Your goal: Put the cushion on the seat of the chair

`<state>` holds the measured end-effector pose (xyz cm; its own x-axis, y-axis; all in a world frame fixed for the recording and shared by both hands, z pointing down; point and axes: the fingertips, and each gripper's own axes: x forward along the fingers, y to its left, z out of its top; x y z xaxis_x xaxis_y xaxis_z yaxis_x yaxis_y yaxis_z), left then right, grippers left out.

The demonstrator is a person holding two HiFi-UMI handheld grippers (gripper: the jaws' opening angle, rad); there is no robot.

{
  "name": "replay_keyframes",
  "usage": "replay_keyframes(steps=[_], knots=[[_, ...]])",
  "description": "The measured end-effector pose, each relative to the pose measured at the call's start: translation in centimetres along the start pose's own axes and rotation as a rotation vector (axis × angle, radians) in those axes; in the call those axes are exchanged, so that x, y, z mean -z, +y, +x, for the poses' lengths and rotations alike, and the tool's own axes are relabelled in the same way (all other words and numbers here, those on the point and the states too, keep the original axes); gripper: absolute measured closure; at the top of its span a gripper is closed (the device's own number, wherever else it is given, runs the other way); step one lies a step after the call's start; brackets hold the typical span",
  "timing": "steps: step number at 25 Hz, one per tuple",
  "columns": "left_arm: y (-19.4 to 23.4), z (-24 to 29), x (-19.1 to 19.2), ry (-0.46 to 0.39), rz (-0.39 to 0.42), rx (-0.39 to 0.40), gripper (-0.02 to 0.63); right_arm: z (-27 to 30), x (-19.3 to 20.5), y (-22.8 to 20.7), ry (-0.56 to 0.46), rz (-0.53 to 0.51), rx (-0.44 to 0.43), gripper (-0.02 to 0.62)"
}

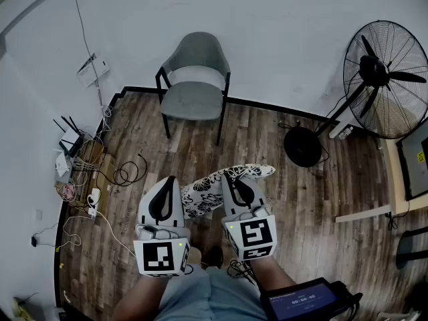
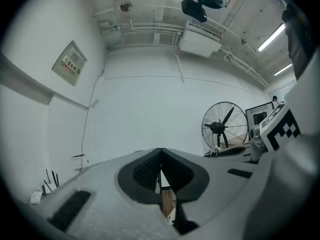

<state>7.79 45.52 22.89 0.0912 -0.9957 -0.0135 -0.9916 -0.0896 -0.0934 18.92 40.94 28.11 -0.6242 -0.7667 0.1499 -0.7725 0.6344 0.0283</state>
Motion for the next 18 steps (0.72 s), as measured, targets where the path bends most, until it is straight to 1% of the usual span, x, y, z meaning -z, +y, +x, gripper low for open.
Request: replay_keyframes(steps=[6, 10, 14, 18], knots=[[-0.7, -0.4, 0.3, -0.001, -0.002, -0.007, 0.597, -0.8, 0.6, -0.2, 0.003, -0.009, -0.008, 0.581], [-0.6, -0.1, 0.8, 0.012, -0.007, -0.013, 0.597, -0.3, 1.2, -0.4, 0.018, 0.019, -0.028, 0.580], [1.0, 1.5, 1.9, 0.031, -0.015, -0.017, 0.597, 2.0, 1.8, -0.5, 0.041, 0.022, -0.032, 0.580], [4.1, 4.5, 3.2, 0.044, -0.025, -0.022, 0.597, 6.0, 2.6, -0.5, 0.061, 0.033, -0.032, 0.580]])
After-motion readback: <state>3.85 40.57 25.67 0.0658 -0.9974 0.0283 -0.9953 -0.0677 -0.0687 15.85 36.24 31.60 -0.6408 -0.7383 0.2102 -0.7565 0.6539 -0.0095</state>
